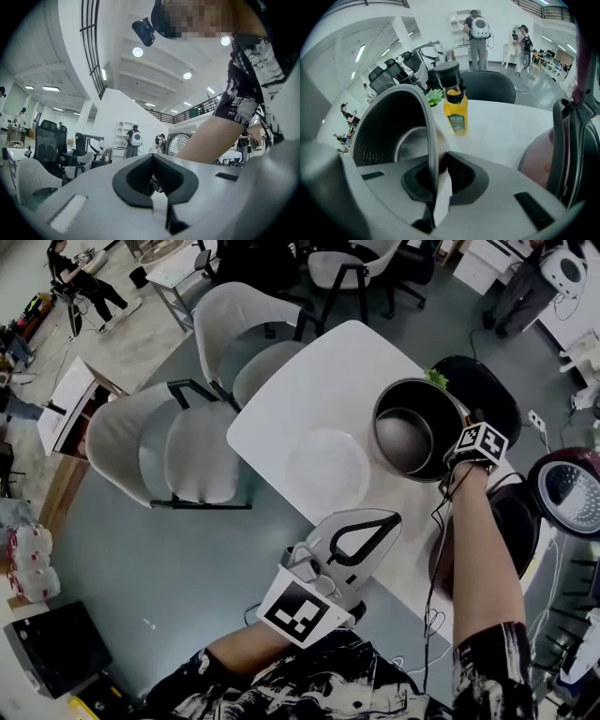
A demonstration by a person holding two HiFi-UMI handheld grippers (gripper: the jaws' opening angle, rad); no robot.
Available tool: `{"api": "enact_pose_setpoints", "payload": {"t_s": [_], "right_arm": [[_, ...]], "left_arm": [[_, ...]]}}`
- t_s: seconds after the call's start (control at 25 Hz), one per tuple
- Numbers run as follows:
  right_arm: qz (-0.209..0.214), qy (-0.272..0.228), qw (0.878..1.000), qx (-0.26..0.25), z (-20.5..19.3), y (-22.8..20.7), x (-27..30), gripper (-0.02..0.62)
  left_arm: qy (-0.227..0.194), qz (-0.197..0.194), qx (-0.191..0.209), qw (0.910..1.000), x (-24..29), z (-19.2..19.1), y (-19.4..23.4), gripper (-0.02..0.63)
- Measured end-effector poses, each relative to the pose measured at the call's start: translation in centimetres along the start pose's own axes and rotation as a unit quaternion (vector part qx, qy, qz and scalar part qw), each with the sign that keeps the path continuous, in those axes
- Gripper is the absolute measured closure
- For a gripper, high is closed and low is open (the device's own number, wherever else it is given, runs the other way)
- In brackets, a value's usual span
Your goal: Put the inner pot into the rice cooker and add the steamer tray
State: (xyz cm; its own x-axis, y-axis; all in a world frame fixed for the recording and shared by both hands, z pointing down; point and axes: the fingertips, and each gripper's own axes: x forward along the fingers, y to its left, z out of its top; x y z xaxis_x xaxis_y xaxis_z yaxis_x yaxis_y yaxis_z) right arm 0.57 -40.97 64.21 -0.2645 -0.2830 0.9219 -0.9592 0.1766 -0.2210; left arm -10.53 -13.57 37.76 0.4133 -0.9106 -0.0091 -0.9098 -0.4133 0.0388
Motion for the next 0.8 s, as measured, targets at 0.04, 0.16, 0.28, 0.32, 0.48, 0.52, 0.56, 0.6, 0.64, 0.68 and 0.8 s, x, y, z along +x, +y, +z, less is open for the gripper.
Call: {"api": "enact_pose_setpoints", "payload": {"t_s": [0.04, 0.16, 0.28, 0.32, 0.48, 0.52, 0.56, 0.6, 0.64, 0.68, 0.8], "right_arm": [[0.008, -0.005, 1.000, 0.002, 0.3, 0.1, -0.7, 0.589], [0.031, -0.018, 0.999, -0.004, 1.1, 0.5, -3.6, 0.589], [0.057, -0.034, 0.998, -0.010, 2.1, 0.8, -7.1, 0.589], [0.065, -0.039, 0.997, -0.009, 2.4, 0.6, -8.3, 0.589], [0.080, -0.060, 0.995, 0.002, 3.0, -2.1, -13.5, 0.589], [0.080, -0.064, 0.995, 0.003, 3.0, -3.1, -14.8, 0.589], [0.079, -0.068, 0.995, 0.006, 2.8, -4.3, -16.1, 0.589], [0.076, -0.073, 0.994, 0.011, 2.6, -5.8, -17.5, 0.589], [0.072, -0.079, 0.994, 0.019, 2.2, -7.5, -19.0, 0.588], [0.067, -0.085, 0.994, 0.029, 1.8, -9.2, -20.4, 0.588], [0.056, -0.094, 0.992, 0.059, 0.0, -14.1, -24.2, 0.589]], "left_arm": [[0.000, -0.006, 0.003, 1.0000, 0.3, 0.2, -0.4, 0.601], [-0.001, -0.018, 0.010, 0.9998, 1.0, 1.3, -1.9, 0.601], [-0.009, -0.031, 0.020, 0.9993, 1.8, 2.5, -3.2, 0.601], [-0.012, -0.037, 0.024, 0.9989, 2.1, 2.9, -3.7, 0.601], [-0.031, -0.066, 0.035, 0.9967, 4.0, 4.4, -6.3, 0.601], [-0.037, -0.071, 0.035, 0.9962, 4.6, 4.9, -7.1, 0.601], [-0.043, -0.078, 0.033, 0.9955, 5.2, 5.3, -8.0, 0.601], [-0.049, -0.087, 0.030, 0.9946, 5.8, 5.8, -8.9, 0.601], [-0.055, -0.097, 0.025, 0.9934, 6.4, 6.2, -9.9, 0.601], [-0.061, -0.108, 0.020, 0.9920, 7.0, 6.7, -10.9, 0.601], [-0.074, -0.135, 0.008, 0.9880, 8.5, 8.2, -13.7, 0.601]]}}
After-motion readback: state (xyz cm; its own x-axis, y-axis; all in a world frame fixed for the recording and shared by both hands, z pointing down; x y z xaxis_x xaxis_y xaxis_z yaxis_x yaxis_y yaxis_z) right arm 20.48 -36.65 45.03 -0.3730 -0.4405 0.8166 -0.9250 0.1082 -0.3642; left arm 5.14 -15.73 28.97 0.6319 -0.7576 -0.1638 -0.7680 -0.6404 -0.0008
